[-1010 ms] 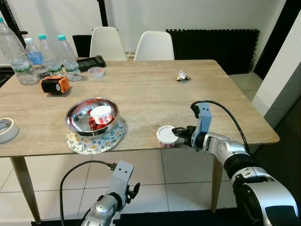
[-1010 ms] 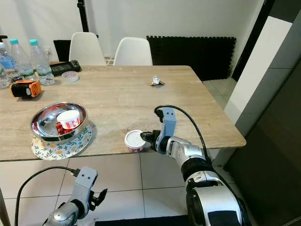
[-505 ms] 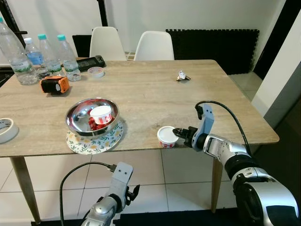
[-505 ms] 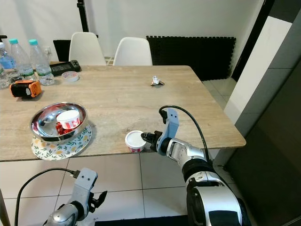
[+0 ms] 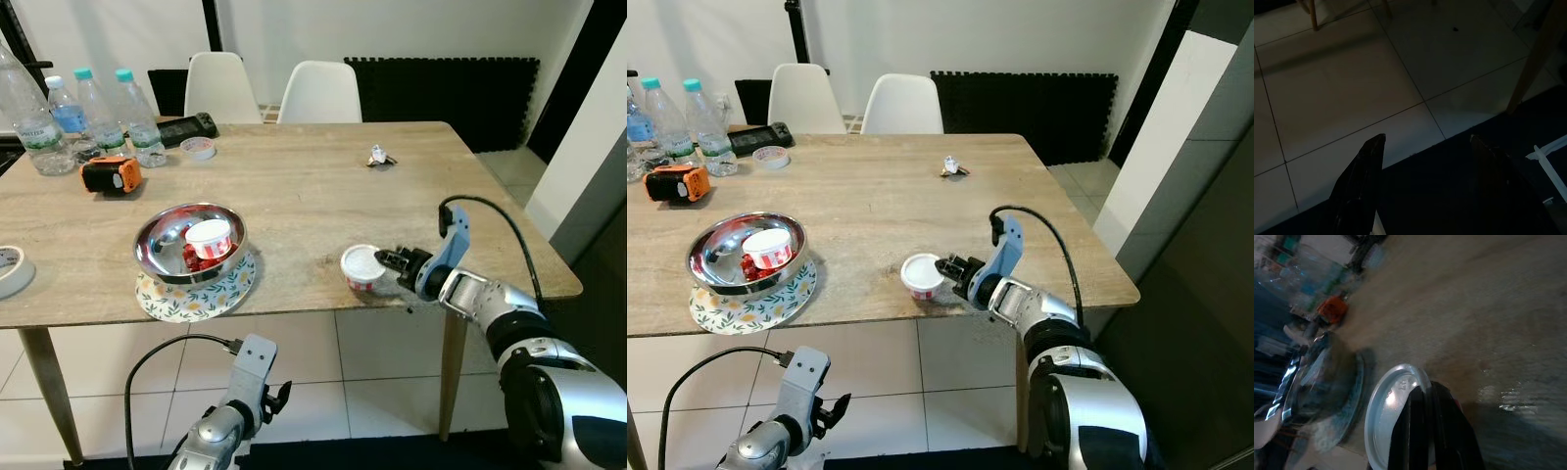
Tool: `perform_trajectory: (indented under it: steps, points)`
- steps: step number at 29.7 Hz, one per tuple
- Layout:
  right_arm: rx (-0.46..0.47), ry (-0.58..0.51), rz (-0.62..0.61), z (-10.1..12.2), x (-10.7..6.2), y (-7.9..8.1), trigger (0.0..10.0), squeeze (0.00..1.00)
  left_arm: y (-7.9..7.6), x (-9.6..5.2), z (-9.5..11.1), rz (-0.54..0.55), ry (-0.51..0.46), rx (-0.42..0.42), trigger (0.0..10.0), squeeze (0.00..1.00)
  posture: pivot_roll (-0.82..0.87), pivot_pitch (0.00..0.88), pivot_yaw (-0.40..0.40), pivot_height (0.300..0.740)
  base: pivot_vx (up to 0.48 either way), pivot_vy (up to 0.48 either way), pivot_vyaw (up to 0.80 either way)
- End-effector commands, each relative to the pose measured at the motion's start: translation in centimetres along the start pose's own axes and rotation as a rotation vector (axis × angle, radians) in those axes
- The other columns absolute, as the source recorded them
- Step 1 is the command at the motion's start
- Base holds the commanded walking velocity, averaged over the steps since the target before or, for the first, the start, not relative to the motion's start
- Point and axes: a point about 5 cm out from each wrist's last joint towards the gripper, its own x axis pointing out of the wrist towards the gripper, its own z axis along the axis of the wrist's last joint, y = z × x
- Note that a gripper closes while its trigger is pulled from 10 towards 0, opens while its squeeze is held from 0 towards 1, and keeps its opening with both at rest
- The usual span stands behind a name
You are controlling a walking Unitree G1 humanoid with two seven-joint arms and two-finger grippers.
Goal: Restocking fridge
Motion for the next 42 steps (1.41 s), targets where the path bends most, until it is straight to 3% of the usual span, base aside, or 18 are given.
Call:
perform_trajectory:
  steps: [1, 3, 5, 8, 17, 21, 24, 26, 30, 33, 36, 40, 42]
  points:
    - [-0.044, 0.023, 0.11, 0.3, -0.2, 1.0, 0.0, 0.0, -0.5, 0.2, 0.0, -0.015, -0.001, -0.005, 10.0, 0.0, -0.04, 0.044, -0.049, 0.74, 0.0, 0.0, 0.0]
    - [-0.081, 0.076, 0.209, -0.5, -0.3, 1.6, 0.0, 0.0, -0.5, 0.3, 0.0, -0.019, -0.001, -0.001, 10.0, 0.0, -0.03, 0.039, -0.048, 0.74, 0.0, 0.0, 0.0]
    - [-0.081, 0.076, 0.209, -0.5, -0.3, 1.6, 0.0, 0.0, -0.5, 0.3, 0.0, -0.019, -0.001, -0.001, 10.0, 0.0, -0.03, 0.039, -0.048, 0.74, 0.0, 0.0, 0.0]
    - [-0.15, 0.123, 0.455, -2.0, -1.7, 3.3, 0.0, 0.0, 0.3, 0.0, -0.3, -0.003, 0.005, 0.005, 10.0, 0.0, -0.03, 0.027, -0.044, 0.74, 0.0, 0.0, 0.0]
    - [-0.197, 0.223, 0.62, -3.8, -4.2, 4.2, 0.0, 0.0, 0.6, -0.5, -1.1, 0.01, 0.022, 0.005, 10.0, 0.0, -0.03, 0.003, -0.043, 0.74, 0.0, 0.0, 0.0]
    - [-0.257, 0.342, 0.627, -6.0, -5.7, 3.1, 0.0, 0.0, 0.5, -0.4, -1.2, 0.011, 0.028, 0.011, 10.0, 0.0, -0.02, 0.0, -0.045, 0.74, 0.0, 0.0, 0.0]
    - [-0.293, 0.422, 0.577, -7.8, -6.7, 1.7, 0.0, 0.0, 0.5, -0.2, -1.0, 0.012, 0.025, 0.012, 10.0, 0.0, -0.03, 0.0, -0.045, 0.74, 0.0, 0.0, 0.0]
    - [-0.293, 0.422, 0.577, -7.8, -6.7, 1.7, 0.0, 0.0, 0.5, -0.2, -1.0, 0.012, 0.025, 0.012, 10.0, 0.0, -0.03, 0.0, -0.045, 0.74, 0.0, 0.0, 0.0]
    - [-0.285, 0.439, 0.32, -10.0, -7.9, -2.9, 0.0, 0.0, 0.6, 0.2, -1.0, 0.03, 0.027, -0.007, 10.0, 0.0, -0.03, 0.0, -0.035, 0.74, 0.0, 0.0, 0.0]
    - [-0.285, 0.43, 0.276, -10.1, -7.9, -3.5, 0.0, 0.0, 0.6, 0.3, -1.0, 0.034, 0.029, -0.01, 10.0, 0.0, -0.03, 0.0, -0.035, 0.74, 0.0, 0.0, 0.0]
    - [-0.248, 0.373, -0.007, -11.6, -8.5, -7.7, 0.0, 0.0, 0.5, 0.5, -1.6, 0.065, 0.042, -0.048, 10.0, 0.0, -0.04, 0.0, -0.023, 0.74, 0.0, 0.0, 0.0]
    - [-0.221, 0.368, -0.103, -13.0, -9.1, -9.2, 0.0, 0.0, 0.3, 0.7, -2.1, 0.089, 0.065, -0.087, 10.0, 0.0, -0.05, 0.0, -0.02, 0.74, 0.0, 0.0, 0.0]
    - [-0.188, 0.331, -0.265, -14.5, -9.5, -11.0, 0.0, 0.0, 0.0, 0.8, -2.9, 0.103, 0.101, -0.115, 10.0, 0.0, -0.05, 0.0, -0.016, 0.74, 0.0, 0.0, 0.0]
